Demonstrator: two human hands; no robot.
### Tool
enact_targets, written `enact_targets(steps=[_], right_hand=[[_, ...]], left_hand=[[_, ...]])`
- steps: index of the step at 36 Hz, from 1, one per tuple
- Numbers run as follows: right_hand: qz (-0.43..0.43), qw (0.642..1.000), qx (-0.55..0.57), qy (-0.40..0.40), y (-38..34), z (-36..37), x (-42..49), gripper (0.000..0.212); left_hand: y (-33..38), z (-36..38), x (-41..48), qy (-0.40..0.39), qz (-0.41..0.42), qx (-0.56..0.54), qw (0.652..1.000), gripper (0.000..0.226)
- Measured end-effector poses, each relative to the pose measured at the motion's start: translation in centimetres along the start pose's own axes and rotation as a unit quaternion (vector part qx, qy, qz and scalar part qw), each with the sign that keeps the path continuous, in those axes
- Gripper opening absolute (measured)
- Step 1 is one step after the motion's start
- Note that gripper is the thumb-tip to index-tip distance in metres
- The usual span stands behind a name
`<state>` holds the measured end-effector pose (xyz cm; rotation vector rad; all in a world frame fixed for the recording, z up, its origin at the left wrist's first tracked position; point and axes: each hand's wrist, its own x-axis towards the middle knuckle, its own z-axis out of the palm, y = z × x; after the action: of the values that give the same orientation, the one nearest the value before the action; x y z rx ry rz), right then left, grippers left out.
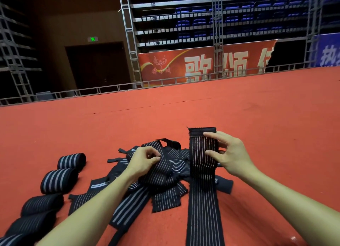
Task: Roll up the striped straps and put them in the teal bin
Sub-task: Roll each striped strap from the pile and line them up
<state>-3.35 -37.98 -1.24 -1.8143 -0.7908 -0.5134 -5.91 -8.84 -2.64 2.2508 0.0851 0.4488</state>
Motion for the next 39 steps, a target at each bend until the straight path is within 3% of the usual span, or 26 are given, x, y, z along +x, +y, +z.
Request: enact_targets(steps=[4, 7, 14, 19, 27, 34, 39], right_hand=[[0.0, 1.0, -0.007, 0.001, -0.2, -0.2, 0.0, 0.051], [0.0, 1.0, -0.01, 0.001, -0.6, -0.3, 0.0, 0.051], [-0.015, 1.0, -0.017, 0.011, -2.0, -0.4, 0.3, 0.05], [-0.027, 0.997, -0.048, 0.049, -3.3, -0.4, 1.2, 0.033], [-0.012, 0.995, -0.035, 0.089, -6.2, -1.4, 3.2, 0.023], [0.03, 0.995, 0.044, 0.082, -8.4, -2.1, 5.5, 0.034], [0.026, 0.995, 0.078, 0.061, -11.0, -2.3, 6.2, 0.017]], left_hand=[[0.4, -0.3, 0.0, -0.089, -0.033, -0.006, 0.995, 0.043], [0.9, -0.3, -0.4, -0.1, -0.032, 0.001, 0.994, 0.052], [1.6, -0.6, -1.4, -0.023, 0.029, -0.022, 0.999, 0.022], [3.7, -1.8, -1.7, 0.047, 0.064, -0.054, 0.995, 0.022], [9.3, -4.6, -3.8, 0.03, 0.116, -0.186, 0.975, 0.028], [13.6, -5.8, -6.0, 0.001, 0.131, -0.277, 0.952, 0.027], [16.1, -6.4, -6.7, -0.011, 0.145, -0.347, 0.926, 0.023]])
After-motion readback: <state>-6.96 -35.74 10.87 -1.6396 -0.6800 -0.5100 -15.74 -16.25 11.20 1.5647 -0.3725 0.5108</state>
